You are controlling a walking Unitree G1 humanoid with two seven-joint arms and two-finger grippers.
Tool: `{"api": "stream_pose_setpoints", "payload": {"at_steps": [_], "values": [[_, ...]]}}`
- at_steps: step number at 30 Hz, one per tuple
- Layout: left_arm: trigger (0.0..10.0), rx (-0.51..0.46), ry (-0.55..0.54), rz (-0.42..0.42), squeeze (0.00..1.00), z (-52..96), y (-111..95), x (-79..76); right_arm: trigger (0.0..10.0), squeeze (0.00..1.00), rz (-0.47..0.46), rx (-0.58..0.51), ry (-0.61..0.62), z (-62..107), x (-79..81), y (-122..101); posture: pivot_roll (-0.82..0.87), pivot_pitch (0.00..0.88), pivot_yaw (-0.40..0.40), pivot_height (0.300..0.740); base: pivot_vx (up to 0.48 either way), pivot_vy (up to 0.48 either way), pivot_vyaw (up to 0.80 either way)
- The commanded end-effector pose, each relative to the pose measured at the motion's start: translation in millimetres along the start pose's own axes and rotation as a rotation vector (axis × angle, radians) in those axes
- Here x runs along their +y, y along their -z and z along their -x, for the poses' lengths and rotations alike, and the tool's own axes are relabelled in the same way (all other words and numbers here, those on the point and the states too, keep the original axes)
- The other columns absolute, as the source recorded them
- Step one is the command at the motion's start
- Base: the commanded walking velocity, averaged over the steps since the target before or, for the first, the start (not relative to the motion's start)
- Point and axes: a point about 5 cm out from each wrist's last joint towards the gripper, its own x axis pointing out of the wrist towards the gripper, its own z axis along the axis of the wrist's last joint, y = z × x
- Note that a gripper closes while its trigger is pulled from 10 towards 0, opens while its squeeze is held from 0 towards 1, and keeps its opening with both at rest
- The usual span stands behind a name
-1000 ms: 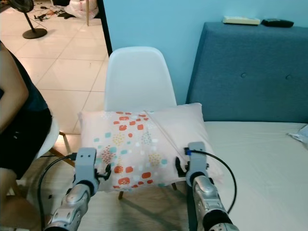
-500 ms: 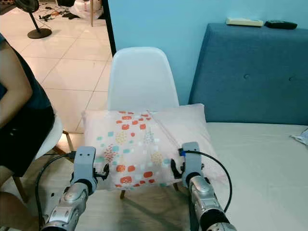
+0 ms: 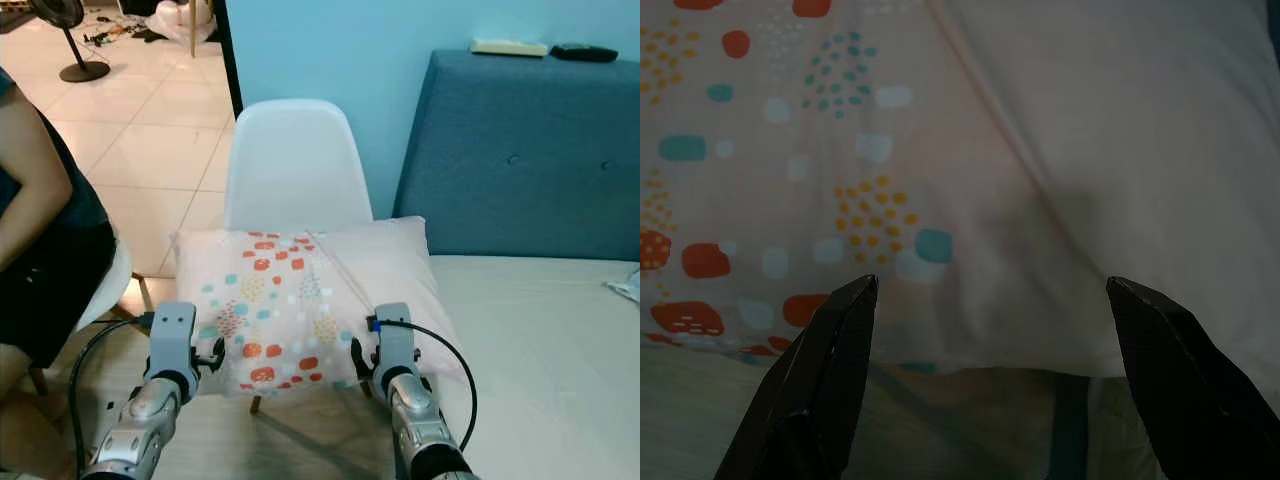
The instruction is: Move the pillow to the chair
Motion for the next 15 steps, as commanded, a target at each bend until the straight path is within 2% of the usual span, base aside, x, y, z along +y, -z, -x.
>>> {"api": "stream_pose_setpoints", "payload": {"at_steps": [1, 3, 15], "values": [[10.0, 0.035, 0.01, -0.004, 0.0, 2.1, 7.5, -3.8, 10.0, 0.0, -0.011, 0.0, -0.006, 1.2, -1.1, 1.4, -0.03, 0.073, -0.057, 0.74, 0.0, 0.0, 0.0], [10.0, 0.038, 0.01, -0.003, 0.0, 2.3, 8.4, -4.1, 10.0, 0.0, -0.023, 0.004, -0.011, 1.0, -1.0, 1.4, -0.03, 0.073, -0.057, 0.74, 0.0, 0.0, 0.0], [10.0, 0.041, 0.021, -0.002, 0.0, 1.0, 8.8, -12.0, 10.0, 0.0, -0.035, 0.037, -0.019, 3.7, -4.3, 7.0, -0.05, 0.063, -0.059, 0.74, 0.0, 0.0, -0.8]]}}
